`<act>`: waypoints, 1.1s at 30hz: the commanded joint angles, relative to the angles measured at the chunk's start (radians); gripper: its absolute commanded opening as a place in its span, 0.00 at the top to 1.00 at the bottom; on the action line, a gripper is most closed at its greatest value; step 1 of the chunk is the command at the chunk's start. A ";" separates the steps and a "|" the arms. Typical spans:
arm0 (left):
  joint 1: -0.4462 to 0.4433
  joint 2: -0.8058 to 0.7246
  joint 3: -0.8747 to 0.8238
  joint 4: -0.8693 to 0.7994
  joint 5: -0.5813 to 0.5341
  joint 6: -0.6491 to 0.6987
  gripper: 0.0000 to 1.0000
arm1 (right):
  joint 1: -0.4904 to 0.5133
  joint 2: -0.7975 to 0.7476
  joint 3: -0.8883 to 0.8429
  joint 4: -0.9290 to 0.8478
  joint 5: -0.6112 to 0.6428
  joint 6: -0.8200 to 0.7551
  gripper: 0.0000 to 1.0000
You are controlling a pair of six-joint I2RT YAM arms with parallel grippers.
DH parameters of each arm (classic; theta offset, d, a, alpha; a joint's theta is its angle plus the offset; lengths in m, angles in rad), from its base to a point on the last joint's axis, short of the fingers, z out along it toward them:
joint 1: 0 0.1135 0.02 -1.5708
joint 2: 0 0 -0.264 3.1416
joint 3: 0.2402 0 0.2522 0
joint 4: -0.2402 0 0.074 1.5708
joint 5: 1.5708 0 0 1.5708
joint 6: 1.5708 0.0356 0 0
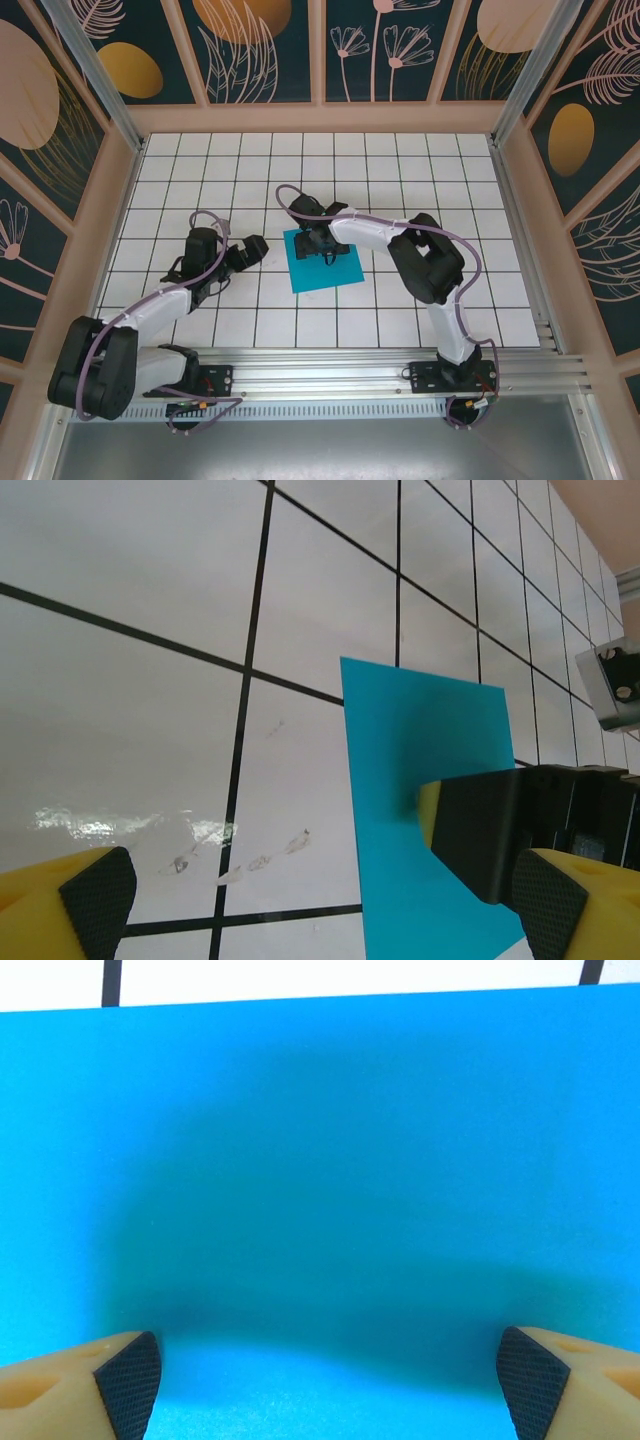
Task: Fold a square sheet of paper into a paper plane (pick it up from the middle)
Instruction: Move the square sheet of paper to the center of the table, then fold the square sheet of paper in half at the center of the table.
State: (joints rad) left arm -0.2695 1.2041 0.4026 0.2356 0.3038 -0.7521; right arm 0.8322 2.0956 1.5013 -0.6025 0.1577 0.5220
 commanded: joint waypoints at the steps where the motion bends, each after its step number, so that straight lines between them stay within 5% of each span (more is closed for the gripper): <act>1: -0.004 0.005 0.012 0.030 0.037 -0.009 0.01 | 0.006 -0.002 0.008 -0.016 -0.034 -0.019 0.07; 14: -0.005 0.033 0.014 0.022 0.044 0.000 0.02 | 0.017 0.087 -0.085 0.014 -0.024 -0.004 0.02; 33: -0.004 0.029 0.016 0.007 0.032 0.003 0.01 | -0.004 0.048 -0.054 0.018 -0.026 0.007 0.14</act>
State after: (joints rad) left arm -0.2695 1.2446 0.4026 0.2424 0.3328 -0.7528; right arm 0.8425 2.0972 1.4742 -0.5613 0.1814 0.5228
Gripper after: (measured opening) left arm 0.986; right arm 0.870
